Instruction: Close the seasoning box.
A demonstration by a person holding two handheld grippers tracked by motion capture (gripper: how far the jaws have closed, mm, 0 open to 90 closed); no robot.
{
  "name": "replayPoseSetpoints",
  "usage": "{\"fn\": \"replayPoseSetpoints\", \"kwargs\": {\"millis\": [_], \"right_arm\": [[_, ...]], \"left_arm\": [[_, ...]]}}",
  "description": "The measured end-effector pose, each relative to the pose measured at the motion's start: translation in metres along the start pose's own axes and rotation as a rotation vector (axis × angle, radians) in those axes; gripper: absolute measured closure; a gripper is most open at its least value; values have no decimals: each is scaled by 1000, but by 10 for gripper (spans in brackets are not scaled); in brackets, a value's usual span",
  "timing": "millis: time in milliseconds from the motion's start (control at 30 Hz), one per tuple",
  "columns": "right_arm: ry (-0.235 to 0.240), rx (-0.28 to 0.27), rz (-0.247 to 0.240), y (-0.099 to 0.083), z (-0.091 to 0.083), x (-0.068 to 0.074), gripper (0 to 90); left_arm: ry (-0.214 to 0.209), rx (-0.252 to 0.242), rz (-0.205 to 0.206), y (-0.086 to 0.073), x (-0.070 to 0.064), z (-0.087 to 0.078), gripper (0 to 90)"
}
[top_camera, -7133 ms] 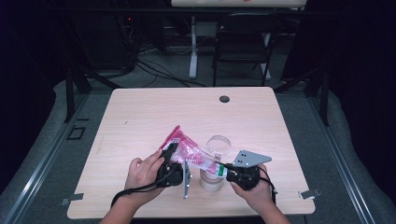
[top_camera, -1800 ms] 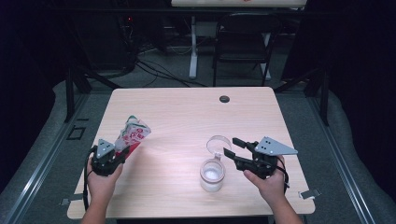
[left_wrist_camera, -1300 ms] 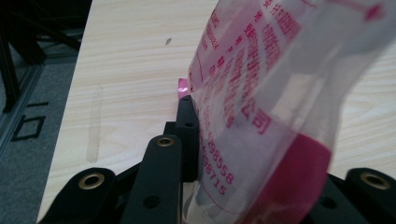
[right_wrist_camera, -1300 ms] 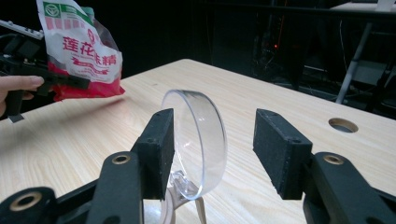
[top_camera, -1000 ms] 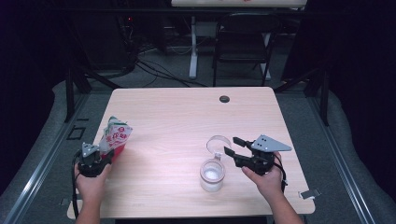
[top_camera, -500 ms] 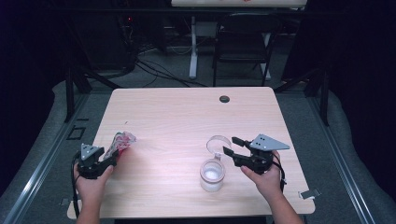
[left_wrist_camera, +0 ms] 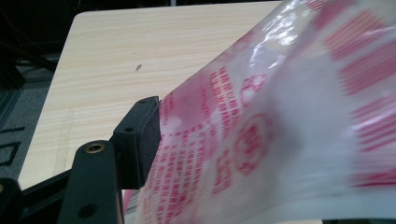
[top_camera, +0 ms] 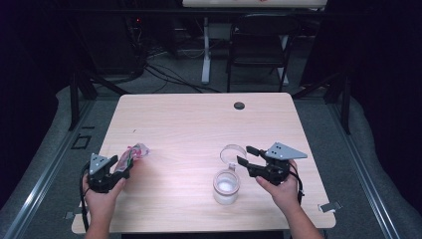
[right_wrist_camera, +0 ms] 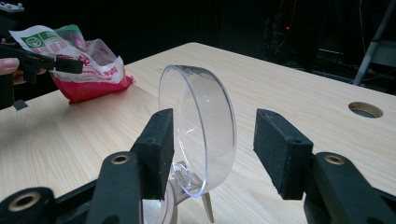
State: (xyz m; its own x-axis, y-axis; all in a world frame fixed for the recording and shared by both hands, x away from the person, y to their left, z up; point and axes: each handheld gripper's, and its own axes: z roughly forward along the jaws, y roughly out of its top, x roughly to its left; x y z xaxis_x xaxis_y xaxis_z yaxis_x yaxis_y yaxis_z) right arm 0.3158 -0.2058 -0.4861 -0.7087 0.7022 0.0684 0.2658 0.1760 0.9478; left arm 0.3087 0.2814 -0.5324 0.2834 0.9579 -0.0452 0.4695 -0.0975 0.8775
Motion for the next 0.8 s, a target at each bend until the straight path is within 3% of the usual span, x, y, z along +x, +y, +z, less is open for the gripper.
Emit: {"fn": "replayPoseSetpoints", "kwargs": {"millis": [167,267,467,800], "right_arm": [[8,17,-12,0,1,2,558],[13,26,-25,1,1,3,613],[4,34,-57,3,-1,6,692],[3,41,-125,6,-3,16,684]], "left_arm": [[6,28,44,2,-8,1,395],[-10,34,45,4,-11,1,397],[-29,-6,72,8,-22,-4,397],[-82,-21,130,16,-45,-8,391]]}}
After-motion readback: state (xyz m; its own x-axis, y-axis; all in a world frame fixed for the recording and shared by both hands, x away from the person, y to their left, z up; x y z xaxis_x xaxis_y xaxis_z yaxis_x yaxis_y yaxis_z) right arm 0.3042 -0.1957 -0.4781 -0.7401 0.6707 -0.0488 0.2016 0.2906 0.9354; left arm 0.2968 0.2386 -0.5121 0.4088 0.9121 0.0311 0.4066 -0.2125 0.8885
